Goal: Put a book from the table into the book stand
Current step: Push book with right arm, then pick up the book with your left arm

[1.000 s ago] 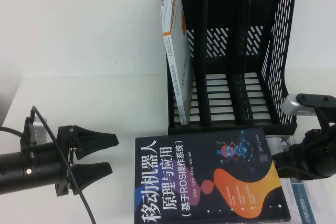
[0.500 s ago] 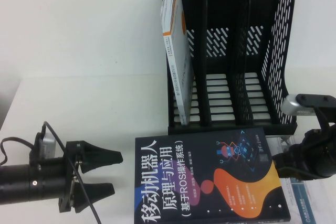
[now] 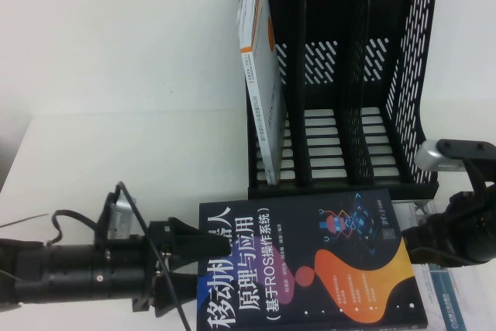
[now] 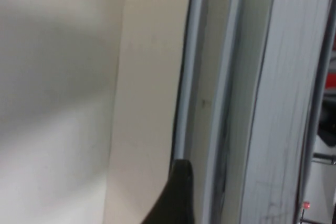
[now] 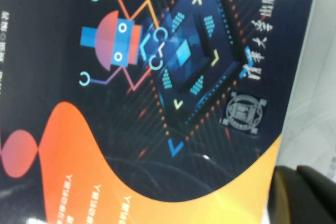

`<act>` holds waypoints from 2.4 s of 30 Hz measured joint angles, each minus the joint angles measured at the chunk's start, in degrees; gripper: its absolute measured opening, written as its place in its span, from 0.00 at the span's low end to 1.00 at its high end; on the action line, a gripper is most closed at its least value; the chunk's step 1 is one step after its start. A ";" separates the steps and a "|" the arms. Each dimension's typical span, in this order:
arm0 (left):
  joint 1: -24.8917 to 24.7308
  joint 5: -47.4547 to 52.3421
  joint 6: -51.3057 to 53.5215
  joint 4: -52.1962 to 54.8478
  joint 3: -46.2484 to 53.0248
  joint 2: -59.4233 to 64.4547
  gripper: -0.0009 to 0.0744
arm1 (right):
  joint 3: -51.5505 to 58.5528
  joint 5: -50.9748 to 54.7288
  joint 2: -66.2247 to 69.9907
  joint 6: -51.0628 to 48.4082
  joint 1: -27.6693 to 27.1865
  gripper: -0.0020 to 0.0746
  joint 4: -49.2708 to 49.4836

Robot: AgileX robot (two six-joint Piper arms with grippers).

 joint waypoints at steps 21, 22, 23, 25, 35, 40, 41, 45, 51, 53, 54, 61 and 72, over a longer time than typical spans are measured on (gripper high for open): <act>-7.13 0.00 2.84 -0.13 0.00 0.13 0.93 | 0.00 0.61 0.00 0.00 0.00 0.02 0.71; -7.28 0.00 2.95 -0.13 0.00 0.13 0.93 | 0.00 0.85 0.00 0.00 0.00 0.02 0.72; -7.28 0.00 2.97 -0.13 0.00 0.13 0.93 | 0.00 1.07 0.00 -0.12 0.00 0.02 0.82; -7.32 0.00 3.62 -0.13 0.00 0.13 0.93 | 0.00 1.56 0.00 -1.00 0.00 0.02 1.42; -7.32 -0.66 6.56 -0.02 0.00 0.13 0.76 | 0.00 2.70 0.00 -2.94 0.00 0.02 2.53; -7.32 -2.18 6.89 0.37 0.11 0.41 0.33 | 0.00 2.70 0.00 -3.07 0.00 0.02 2.53; -7.32 -1.91 6.73 0.37 0.11 0.41 0.33 | 0.00 2.70 0.00 -3.07 0.00 0.02 2.53; -7.32 -1.80 5.39 0.37 0.11 0.41 0.33 | 0.00 2.58 0.00 -3.07 0.00 0.02 2.53; -6.18 -1.52 1.98 1.26 -0.54 0.41 0.33 | 0.00 2.50 0.00 -3.07 0.00 0.02 1.13; -5.49 -0.94 0.12 1.95 -0.94 0.29 0.32 | 0.00 2.62 0.00 -2.95 0.00 0.02 0.08; -5.08 -0.58 -0.63 1.95 -1.26 0.06 0.26 | 0.00 2.75 0.00 -2.95 0.00 0.02 -0.18; -2.02 0.05 -3.65 2.55 -2.15 -5.32 0.16 | 0.00 3.06 0.00 -2.95 0.00 0.02 -0.57; -1.75 -2.12 -10.77 5.42 -7.46 -18.98 0.16 | 0.00 3.20 0.00 -2.95 0.00 0.02 -2.22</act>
